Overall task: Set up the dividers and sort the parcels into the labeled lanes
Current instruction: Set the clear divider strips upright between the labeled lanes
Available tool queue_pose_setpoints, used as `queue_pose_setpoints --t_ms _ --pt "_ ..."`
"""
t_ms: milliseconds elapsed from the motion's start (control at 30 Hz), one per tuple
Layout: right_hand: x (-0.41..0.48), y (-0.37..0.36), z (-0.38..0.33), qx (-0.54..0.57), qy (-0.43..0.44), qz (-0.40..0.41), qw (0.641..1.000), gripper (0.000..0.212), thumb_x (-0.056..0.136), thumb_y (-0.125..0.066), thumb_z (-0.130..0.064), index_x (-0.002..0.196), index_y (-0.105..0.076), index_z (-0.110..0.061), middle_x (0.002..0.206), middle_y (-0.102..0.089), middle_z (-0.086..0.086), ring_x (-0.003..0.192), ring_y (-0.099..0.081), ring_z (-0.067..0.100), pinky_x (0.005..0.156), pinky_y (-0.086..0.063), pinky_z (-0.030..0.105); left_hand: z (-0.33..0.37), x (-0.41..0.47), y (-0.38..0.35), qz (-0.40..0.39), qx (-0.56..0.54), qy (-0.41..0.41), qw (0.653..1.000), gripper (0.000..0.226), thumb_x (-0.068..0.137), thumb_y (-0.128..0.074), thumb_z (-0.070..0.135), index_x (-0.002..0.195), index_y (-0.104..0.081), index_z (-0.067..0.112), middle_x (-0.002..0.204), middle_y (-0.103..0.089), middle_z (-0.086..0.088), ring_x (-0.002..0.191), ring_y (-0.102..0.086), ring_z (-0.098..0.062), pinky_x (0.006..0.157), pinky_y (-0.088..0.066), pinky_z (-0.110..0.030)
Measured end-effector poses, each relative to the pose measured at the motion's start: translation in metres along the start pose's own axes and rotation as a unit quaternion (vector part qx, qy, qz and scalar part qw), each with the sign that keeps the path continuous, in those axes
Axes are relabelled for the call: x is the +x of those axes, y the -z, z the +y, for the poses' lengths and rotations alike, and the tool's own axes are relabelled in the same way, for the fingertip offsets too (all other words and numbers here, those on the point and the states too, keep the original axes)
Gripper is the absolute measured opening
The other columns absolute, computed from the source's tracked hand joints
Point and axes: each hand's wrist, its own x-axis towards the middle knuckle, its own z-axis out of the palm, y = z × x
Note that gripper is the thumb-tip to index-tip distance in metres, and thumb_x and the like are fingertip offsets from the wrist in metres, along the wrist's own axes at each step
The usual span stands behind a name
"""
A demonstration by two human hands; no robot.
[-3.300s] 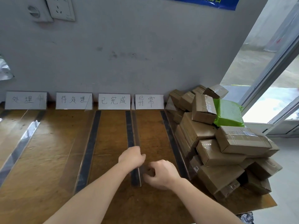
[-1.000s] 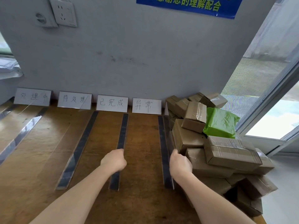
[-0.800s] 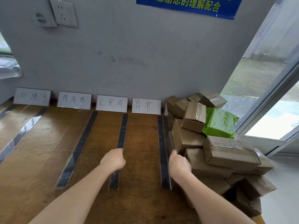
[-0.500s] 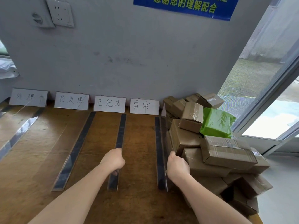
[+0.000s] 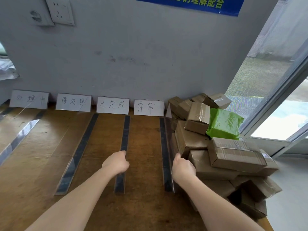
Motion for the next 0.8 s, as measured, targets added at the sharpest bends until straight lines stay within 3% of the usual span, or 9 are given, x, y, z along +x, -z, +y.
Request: queue_pose_setpoints --t_ms 200,467,800 --pt "-0.003 -0.001 0.001 -0.018 0.003 0.001 1.0 0.069 0.096 -0.052 -0.001 0.154 -0.014 -0.007 0.127 -0.063 0.019 0.108 -0.067 0.03 0.086 -0.056 0.039 -0.001 0.003 0.0 0.017 0.046 0.003 0.999 0.024 0.091 -0.048 0.019 0.112 -0.06 0.024 0.096 -0.064 0.004 0.081 -0.063 -0.014 0.071 -0.058 -0.031" --pt "-0.004 -0.004 0.0 -0.035 0.005 0.009 0.999 0.067 0.096 -0.052 -0.001 0.153 -0.018 -0.008 0.126 -0.064 0.017 0.108 -0.067 0.03 0.085 -0.057 0.039 -0.002 0.0 -0.002 0.03 0.077 -0.005 0.997 0.028 0.093 -0.047 0.017 0.119 -0.056 0.022 0.102 -0.062 0.004 0.085 -0.061 -0.013 0.073 -0.057 -0.03" --pt "-0.008 0.002 0.0 -0.046 0.014 0.013 0.999 0.057 0.097 -0.053 -0.003 0.149 -0.029 -0.004 0.127 -0.064 0.015 0.11 -0.067 0.029 0.085 -0.056 0.036 0.001 -0.008 -0.002 0.039 0.084 -0.029 0.995 0.03 0.097 -0.049 0.037 0.122 -0.054 0.022 0.105 -0.064 0.003 0.089 -0.063 -0.015 0.078 -0.058 -0.034"
